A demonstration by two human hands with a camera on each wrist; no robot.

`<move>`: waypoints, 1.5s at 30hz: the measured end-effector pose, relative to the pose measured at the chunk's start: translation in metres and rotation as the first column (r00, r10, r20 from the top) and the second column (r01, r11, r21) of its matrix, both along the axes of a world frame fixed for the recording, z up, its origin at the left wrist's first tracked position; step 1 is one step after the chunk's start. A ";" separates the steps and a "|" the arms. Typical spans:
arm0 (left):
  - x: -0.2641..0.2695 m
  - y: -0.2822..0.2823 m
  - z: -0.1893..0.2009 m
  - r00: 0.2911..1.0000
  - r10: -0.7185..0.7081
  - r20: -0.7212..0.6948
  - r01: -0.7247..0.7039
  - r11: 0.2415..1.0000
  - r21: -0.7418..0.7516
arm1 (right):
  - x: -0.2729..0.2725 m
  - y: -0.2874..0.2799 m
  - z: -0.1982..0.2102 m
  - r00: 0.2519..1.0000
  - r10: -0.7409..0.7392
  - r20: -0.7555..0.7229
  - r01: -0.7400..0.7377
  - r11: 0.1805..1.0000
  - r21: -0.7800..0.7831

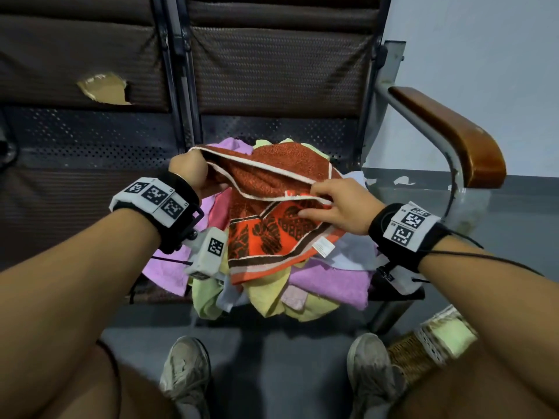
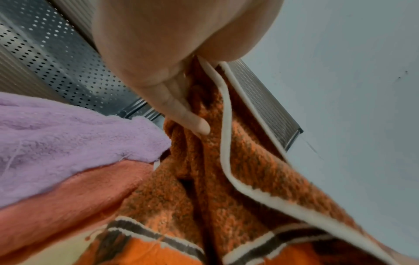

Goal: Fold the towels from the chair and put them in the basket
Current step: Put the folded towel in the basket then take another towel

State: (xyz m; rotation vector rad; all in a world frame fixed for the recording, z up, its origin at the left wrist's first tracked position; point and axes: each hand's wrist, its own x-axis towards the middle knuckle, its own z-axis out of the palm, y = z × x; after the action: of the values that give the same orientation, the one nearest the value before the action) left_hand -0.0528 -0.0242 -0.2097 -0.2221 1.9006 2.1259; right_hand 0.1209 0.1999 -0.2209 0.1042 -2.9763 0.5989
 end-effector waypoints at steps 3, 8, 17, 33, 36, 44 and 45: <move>-0.004 -0.007 -0.002 1.000 -0.025 0.011 0.025 0.997 -0.075 | 0.001 0.010 0.002 0.994 -0.106 -0.030 0.108 0.989 0.097; -0.012 -0.011 -0.005 0.993 -0.078 -0.086 0.059 0.976 -0.208 | 0.003 0.026 0.002 0.945 -0.319 -0.077 0.323 0.946 0.042; -0.005 -0.004 0.022 0.971 -0.080 -0.226 0.096 0.994 0.059 | -0.004 0.043 0.026 0.830 -0.489 -0.268 0.489 0.869 -0.070; 0.003 -0.023 0.134 0.852 -0.170 -0.495 0.094 0.980 -0.175 | 0.007 0.042 0.148 0.868 -0.381 -0.317 0.366 0.924 -0.108; 0.007 -0.032 0.152 0.778 -0.223 -0.587 0.137 0.973 -0.188 | 0.010 0.044 0.165 0.827 -0.356 -0.435 0.361 0.930 -0.074; -0.005 -0.041 0.158 0.723 -0.226 -0.653 0.000 0.945 -0.326 | 0.014 0.035 0.185 0.831 -0.524 -0.186 0.247 0.648 -0.721; -0.005 -0.039 0.154 0.735 -0.204 -0.646 -0.040 0.939 -0.342 | 0.015 0.033 0.184 0.842 -0.521 -0.143 0.263 0.626 -0.734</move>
State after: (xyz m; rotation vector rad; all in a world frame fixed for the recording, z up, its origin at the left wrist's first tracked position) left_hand -0.0581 -0.0636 -0.0559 0.6700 2.6040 1.9483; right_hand 0.1362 0.2334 -0.0371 -0.4613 -2.1298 1.3999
